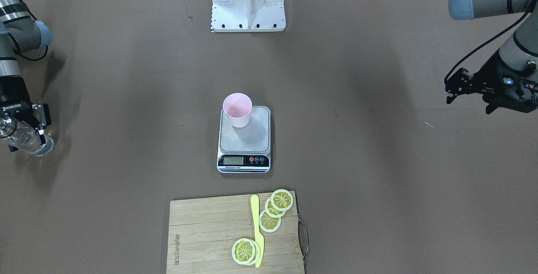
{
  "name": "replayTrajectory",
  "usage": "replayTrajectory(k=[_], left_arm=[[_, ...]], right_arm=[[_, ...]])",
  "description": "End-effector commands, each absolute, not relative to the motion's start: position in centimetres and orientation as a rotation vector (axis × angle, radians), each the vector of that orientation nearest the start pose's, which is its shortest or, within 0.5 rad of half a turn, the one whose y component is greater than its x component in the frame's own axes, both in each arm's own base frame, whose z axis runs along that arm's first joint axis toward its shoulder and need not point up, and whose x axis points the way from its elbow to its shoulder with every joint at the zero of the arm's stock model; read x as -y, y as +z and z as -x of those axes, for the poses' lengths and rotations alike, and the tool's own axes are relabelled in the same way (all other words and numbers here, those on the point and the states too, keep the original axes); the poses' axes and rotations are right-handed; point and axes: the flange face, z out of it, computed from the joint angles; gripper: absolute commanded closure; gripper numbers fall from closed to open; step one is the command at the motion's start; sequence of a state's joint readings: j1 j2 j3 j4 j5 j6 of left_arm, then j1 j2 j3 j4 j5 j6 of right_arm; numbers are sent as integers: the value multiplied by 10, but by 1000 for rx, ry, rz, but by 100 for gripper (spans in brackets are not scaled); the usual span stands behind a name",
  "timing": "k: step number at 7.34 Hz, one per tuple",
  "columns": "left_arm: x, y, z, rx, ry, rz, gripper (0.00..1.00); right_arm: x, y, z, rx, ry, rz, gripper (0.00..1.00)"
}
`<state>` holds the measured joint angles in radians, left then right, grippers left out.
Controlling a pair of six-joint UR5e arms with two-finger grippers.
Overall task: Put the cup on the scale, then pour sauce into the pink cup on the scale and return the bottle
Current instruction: 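Lift the dispenser bottle with the right gripper off the table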
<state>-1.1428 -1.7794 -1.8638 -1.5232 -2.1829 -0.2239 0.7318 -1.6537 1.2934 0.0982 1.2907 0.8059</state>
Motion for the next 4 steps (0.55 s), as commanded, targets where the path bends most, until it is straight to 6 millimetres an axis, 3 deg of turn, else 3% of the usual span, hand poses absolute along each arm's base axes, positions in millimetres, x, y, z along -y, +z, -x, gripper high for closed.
replayTrajectory(k=[1, 2, 4], left_arm=[[539, 419, -162, -713, 333, -225, 3], [539, 419, -162, -713, 333, -225, 3], [539, 419, -162, -713, 333, -225, 3]], right_arm=[[434, 654, 204, 795, 154, -1017, 44], [445, 641, 203, 792, 154, -1003, 48], [448, 637, 204, 778, 142, -1000, 52]])
